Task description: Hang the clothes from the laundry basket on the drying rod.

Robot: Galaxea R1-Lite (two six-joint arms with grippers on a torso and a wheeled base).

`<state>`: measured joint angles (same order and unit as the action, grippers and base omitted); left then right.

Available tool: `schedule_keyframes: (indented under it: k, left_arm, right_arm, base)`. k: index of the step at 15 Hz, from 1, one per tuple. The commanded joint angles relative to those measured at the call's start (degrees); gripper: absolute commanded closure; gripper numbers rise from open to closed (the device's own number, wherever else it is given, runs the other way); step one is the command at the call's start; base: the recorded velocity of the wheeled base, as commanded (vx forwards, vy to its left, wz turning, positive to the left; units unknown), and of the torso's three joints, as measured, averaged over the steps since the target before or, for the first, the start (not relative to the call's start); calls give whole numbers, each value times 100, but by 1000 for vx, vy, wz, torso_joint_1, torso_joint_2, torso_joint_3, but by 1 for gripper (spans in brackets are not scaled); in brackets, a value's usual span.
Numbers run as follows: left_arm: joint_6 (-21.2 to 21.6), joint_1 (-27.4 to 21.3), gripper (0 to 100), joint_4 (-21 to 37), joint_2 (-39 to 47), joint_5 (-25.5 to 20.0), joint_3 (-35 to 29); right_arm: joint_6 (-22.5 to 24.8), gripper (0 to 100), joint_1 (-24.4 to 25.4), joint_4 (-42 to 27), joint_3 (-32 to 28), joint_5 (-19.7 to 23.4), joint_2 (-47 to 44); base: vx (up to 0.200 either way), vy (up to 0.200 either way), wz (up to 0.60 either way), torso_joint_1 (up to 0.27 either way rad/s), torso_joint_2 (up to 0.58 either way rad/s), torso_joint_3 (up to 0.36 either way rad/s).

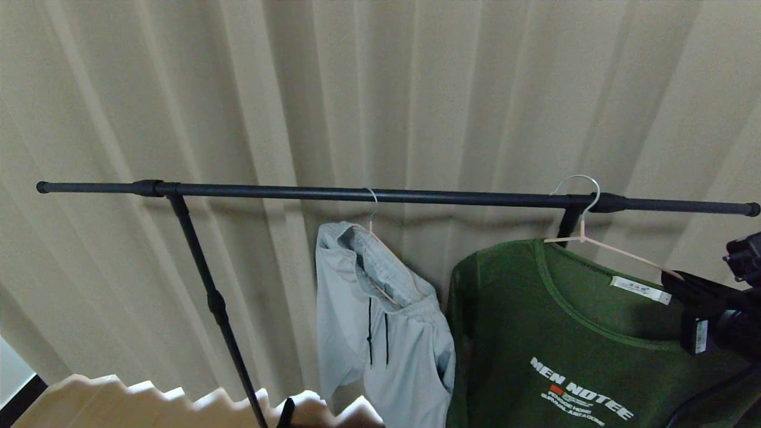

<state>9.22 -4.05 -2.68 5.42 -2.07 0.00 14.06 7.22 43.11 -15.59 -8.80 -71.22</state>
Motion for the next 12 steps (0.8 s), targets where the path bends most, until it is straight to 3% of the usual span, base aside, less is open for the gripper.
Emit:
schedule_keyframes:
  k: [1,6,10,12]
  left_arm:
    - [1,-8,0,-4,11,-4,0]
    - [-16,-8,0,5,11,5,0]
    - [-16,0,0,-4,11,5,0]
    - [-16,0,0,-4,11,5,0]
  right_arm:
    - [1,100,87,5,-146,1,-358]
    - [-96,100,192,14,-656,-16,-1166]
    - [-149,100,210,22,-673,-16,-1448]
    - [-149,100,324,392,-541,-16,-1588]
  base:
    - [0,0,0,0,0,0]
    - [0,0,0,0,0,0]
    - [0,0,0,0,0,0]
    - [0,0,0,0,0,0]
